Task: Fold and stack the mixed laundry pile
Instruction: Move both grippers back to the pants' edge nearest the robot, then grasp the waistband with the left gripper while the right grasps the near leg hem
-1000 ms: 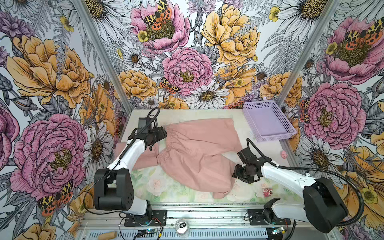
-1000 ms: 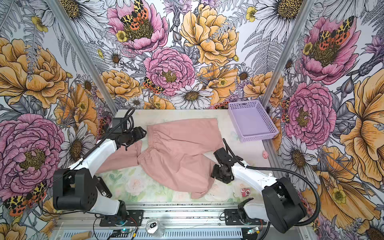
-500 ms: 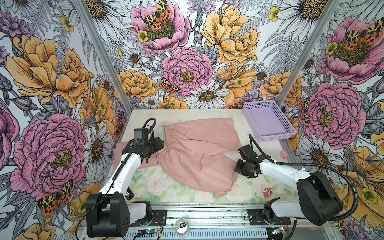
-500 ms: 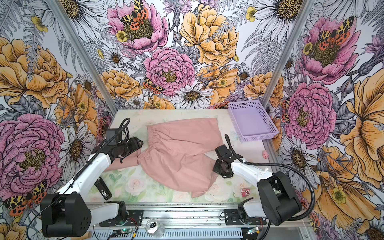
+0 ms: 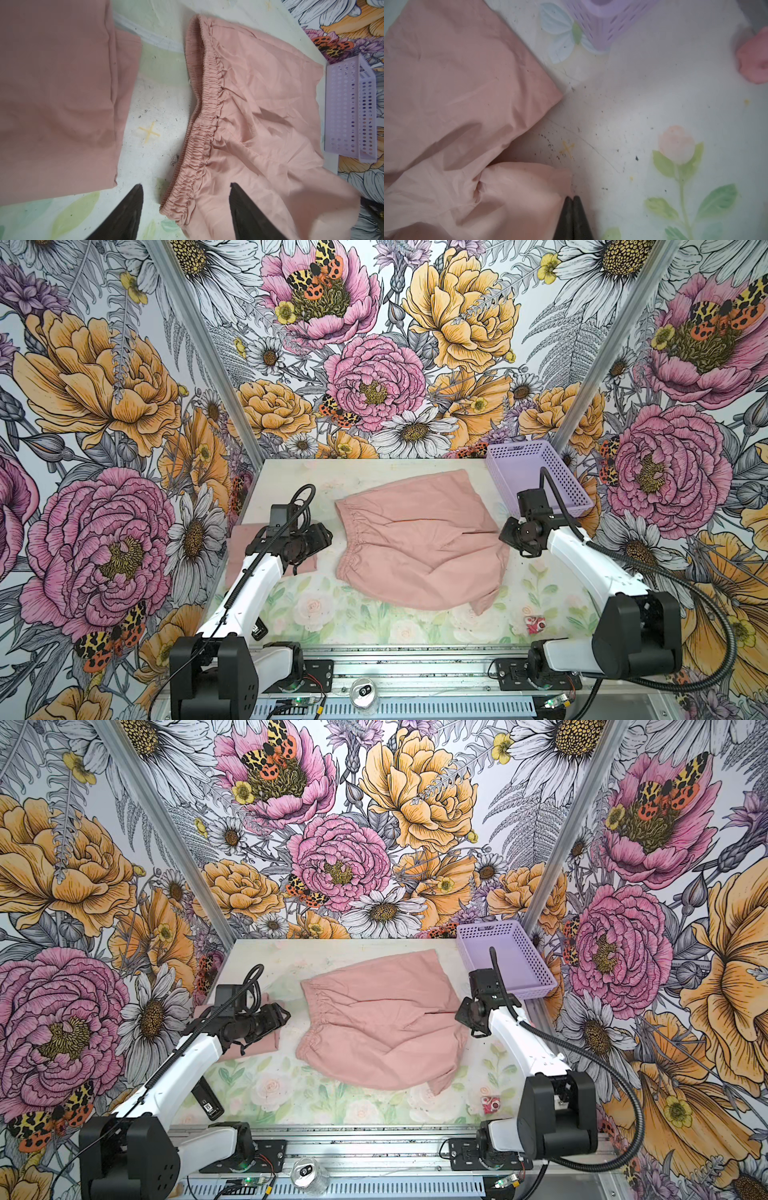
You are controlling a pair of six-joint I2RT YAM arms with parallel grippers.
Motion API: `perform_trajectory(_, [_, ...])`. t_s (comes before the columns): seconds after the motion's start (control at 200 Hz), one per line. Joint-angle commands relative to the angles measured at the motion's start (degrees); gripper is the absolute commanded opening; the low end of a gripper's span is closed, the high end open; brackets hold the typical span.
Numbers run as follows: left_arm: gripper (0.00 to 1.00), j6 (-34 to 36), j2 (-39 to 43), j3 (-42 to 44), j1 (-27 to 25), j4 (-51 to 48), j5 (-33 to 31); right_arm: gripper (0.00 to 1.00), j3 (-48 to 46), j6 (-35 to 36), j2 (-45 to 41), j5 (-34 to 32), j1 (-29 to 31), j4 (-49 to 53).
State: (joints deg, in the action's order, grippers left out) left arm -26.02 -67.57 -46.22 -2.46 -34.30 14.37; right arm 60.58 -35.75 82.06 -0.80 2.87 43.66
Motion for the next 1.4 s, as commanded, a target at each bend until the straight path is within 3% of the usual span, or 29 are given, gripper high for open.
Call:
perform_trajectory(0.0, [0.67,-0.08,0.02,1.37,-2.52,-0.28,1.53,0.30,4.92,5.99,2.06,2.73,-0.71,3.51])
perform_trajectory(0.06, [0.67,-0.60,0.53,2.15,-4.27,-0.36,0.95,0.44,2.88,5.14,-1.48,3.89,-0.44,4.57])
perform_trajectory(0.14, [0.67,-1.74,0.78,3.67,-6.28,-0.48,-0.04,0.50,-1.78,2.96,-8.56,5.49,-0.09,6.69])
perform_trajectory(0.3, [0.66,-2.72,-0.56,6.44,-8.99,-0.10,-1.41,0.51,-13.94,-6.08,-22.18,9.49,5.63,8.37])
perform_trajectory(0.51, [0.62,-2.32,-2.85,8.16,-9.30,2.88,-3.25,0.47,-24.87,-20.54,-30.24,4.84,20.38,7.40])
perform_trajectory(0.64, [0.60,-2.11,-5.30,7.74,-9.33,4.31,-2.92,0.38,-28.47,-26.06,-31.65,3.45,26.18,5.48])
perform_trajectory(0.771, [0.59,-1.51,-6.92,7.36,-9.57,4.72,-2.78,0.37,-29.09,-30.70,-31.20,1.33,32.17,5.23])
perform_trajectory(0.906, [0.59,-1.43,-7.92,7.80,-9.94,5.46,-2.59,0.44,-31.65,-34.13,-28.56,0.12,36.41,1.51])
perform_trajectory(1.041, [0.58,-1.73,-9.21,8.64,-10.72,6.54,-2.58,0.48,-32.42,-34.11,-23.79,-1.59,36.85,-2.96])
perform_trajectory(1.111, [0.55,-2.01,-9.79,9.21,-10.86,7.32,-2.82,0.45,-32.63,-33.76,-21.64,-2.54,36.85,-4.12])
perform_trajectory(1.156, [0.52,-2.04,-10.12,9.52,-10.82,7.72,-3.09,0.38,-32.63,-33.37,-20.79,-3.01,36.85,-4.11])
perform_trajectory(1.231, [0.45,-2.35,-10.72,9.93,-10.74,8.51,-3.43,0.13,-32.86,-33.11,-20.79,-3.58,36.69,-2.70])
perform_trajectory(1.291, [0.37,-2.51,-11.16,10.01,-10.77,9.22,-3.68,0.00,-33.06,-33.27,-22.87,-4.22,36.59,-0.36])
perform_trajectory(1.396, [0.16,-3.26,-11.45,10.08,-10.48,10.63,-4.33,0.00,-32.71,-33.01,-27.80,-5.06,35.46,5.53])
